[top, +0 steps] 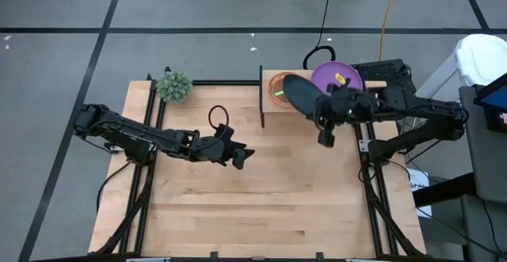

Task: Place and stack plates onto a shelf
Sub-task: Stack the black plate on the violet plate on the shelf

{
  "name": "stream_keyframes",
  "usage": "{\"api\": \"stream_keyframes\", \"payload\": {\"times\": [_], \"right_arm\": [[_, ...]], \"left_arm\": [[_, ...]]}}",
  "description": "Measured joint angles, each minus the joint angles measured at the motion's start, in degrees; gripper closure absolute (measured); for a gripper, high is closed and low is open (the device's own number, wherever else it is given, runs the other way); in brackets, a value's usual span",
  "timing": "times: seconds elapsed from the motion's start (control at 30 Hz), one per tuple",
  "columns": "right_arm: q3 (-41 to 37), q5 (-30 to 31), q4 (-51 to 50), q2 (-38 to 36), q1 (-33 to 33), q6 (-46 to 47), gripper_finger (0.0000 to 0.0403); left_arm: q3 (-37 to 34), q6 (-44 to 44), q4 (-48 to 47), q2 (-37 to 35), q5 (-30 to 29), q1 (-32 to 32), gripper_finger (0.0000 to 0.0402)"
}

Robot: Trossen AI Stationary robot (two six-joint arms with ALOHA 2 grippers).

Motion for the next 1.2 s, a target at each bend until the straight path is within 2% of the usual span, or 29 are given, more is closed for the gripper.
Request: {"api": "stream_keyframes", "payload": {"times": [0.47, 0.83, 1.07, 1.2], "right_arm": [[1.89, 0.08, -13.98, 0.0, -16.13, -15.3, 0.0403], [1.89, 0.15, -15.93, 0.02, -29.25, -25.31, 0.0402], [1.89, -4.6, -16.37, 1.25, -34.55, -29.0, 0.0401], [1.83, -4.61, -16.51, 3.21, -35.89, -29.1, 0.0401]], "left_arm": [[-0.01, 1.99, -0.13, 0.02, -0.34, 1.5, 0.014], [-0.01, 2.21, -0.13, 0.02, -0.4, 1.51, 0.014], [-0.01, 2.21, -0.13, 0.02, -0.56, 1.51, 0.014], [-0.01, 2.23, -0.14, 0.02, -0.58, 1.49, 0.014]]}}
